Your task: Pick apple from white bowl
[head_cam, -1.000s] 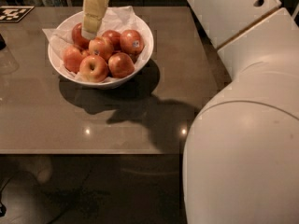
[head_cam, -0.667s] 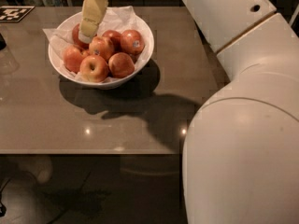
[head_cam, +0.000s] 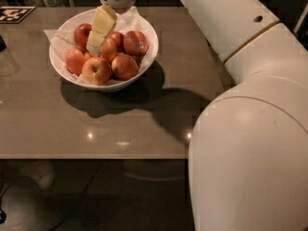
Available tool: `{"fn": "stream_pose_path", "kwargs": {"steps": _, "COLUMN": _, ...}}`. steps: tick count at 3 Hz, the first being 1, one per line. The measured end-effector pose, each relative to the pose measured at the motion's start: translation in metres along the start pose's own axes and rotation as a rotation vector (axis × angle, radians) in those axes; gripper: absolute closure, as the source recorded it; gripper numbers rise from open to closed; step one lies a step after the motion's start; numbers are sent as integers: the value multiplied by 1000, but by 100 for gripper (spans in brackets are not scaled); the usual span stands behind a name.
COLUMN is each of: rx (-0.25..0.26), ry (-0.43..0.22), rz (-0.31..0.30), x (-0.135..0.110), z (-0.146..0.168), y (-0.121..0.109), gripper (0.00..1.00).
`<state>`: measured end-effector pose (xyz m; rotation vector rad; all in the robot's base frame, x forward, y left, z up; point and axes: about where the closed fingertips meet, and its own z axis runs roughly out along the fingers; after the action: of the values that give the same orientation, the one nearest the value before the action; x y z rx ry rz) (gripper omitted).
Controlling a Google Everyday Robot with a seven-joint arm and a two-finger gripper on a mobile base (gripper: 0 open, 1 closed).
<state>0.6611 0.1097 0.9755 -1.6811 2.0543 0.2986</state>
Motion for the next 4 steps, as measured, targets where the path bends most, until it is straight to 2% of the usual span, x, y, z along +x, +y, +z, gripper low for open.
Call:
{"fn": "stream_pose_path", "kwargs": {"steps": 1, "rx": -17, "ry": 9, "rz": 47, "x": 10, "z": 12, "y": -2, "gripper": 0}}
{"fn": "stream_pose_path", "kwargs": {"steps": 3, "rx": -88, "ry": 37, "rz": 65, "x": 10, "z": 43, "y": 6, "gripper": 0}}
{"fn": "stream_pose_path", "kwargs": {"steps": 4, "rx": -88, "ry": 37, "rz": 65, "x": 10, "z": 43, "y": 6, "gripper": 19}}
